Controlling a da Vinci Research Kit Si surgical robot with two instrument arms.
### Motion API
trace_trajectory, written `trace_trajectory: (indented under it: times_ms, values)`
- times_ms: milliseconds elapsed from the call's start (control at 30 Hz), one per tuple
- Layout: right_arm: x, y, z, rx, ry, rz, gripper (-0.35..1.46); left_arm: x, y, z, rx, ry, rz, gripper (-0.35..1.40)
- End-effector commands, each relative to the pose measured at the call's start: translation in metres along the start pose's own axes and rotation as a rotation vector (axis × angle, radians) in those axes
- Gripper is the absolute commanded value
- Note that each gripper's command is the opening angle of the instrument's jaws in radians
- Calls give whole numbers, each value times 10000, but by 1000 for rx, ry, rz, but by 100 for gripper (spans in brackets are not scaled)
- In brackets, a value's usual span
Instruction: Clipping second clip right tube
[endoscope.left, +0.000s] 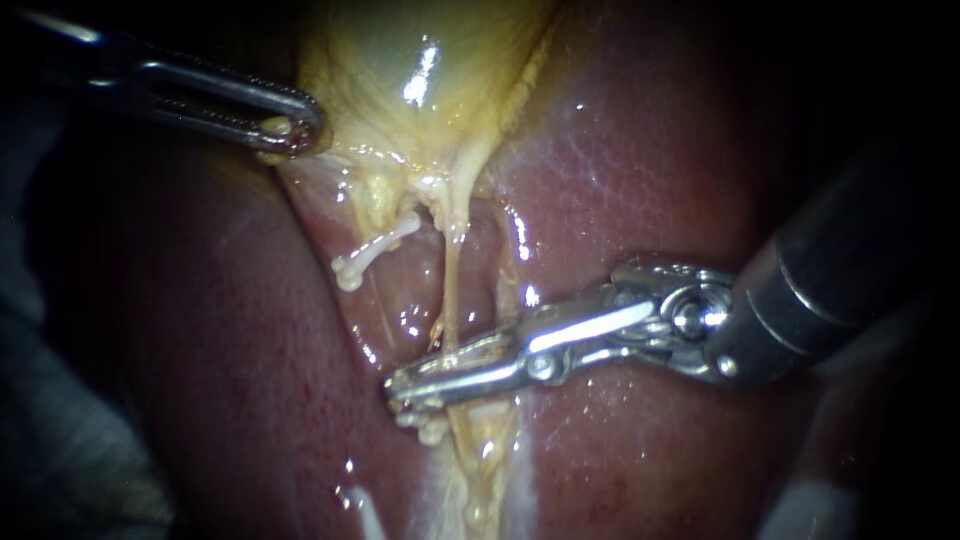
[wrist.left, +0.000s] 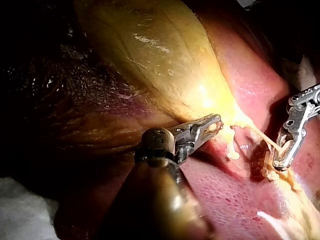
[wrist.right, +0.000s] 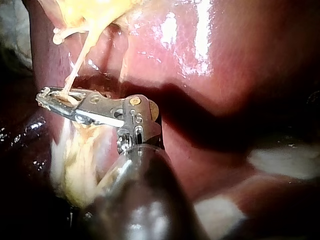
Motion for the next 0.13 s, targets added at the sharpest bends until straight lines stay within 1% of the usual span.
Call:
trace_trajectory:
  times_ms: [33, 133]
  values:
    - [-1, 1, 0, 0, -1, -1, -35, 0, 0, 0, 0, 0, 0, -35]
    - [-2, 1, 0, 1, -2, -2, -35, 0, -1, 0, 0, 0, 0, -35]
